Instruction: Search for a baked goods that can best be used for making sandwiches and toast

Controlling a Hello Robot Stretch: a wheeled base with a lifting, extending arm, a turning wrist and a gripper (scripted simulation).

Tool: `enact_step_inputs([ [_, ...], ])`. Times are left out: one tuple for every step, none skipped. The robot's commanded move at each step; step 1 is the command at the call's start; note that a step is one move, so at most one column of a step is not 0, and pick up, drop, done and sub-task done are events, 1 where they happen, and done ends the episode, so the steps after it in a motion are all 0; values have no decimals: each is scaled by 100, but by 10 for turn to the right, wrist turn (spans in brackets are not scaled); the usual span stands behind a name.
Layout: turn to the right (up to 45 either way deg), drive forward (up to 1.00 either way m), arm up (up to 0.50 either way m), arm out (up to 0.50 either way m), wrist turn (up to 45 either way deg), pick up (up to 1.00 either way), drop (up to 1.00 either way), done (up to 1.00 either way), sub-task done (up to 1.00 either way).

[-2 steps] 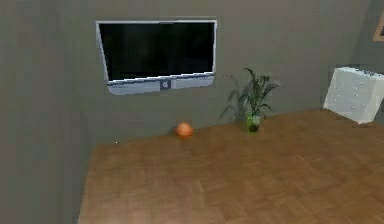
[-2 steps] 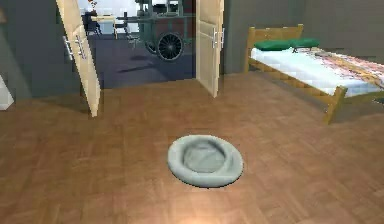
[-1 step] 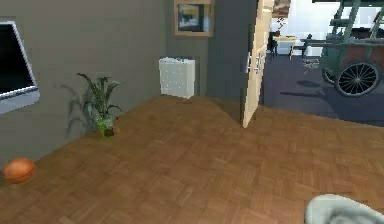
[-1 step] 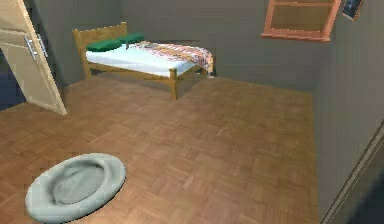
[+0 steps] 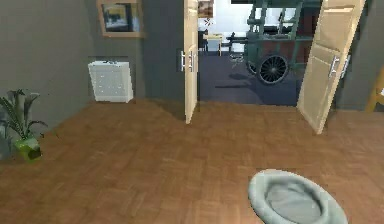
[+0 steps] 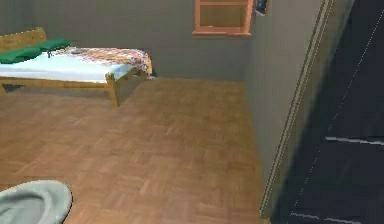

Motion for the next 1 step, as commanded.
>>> enact_step_inputs([
  [0,100,0,0,0,0,0,0,0],
])
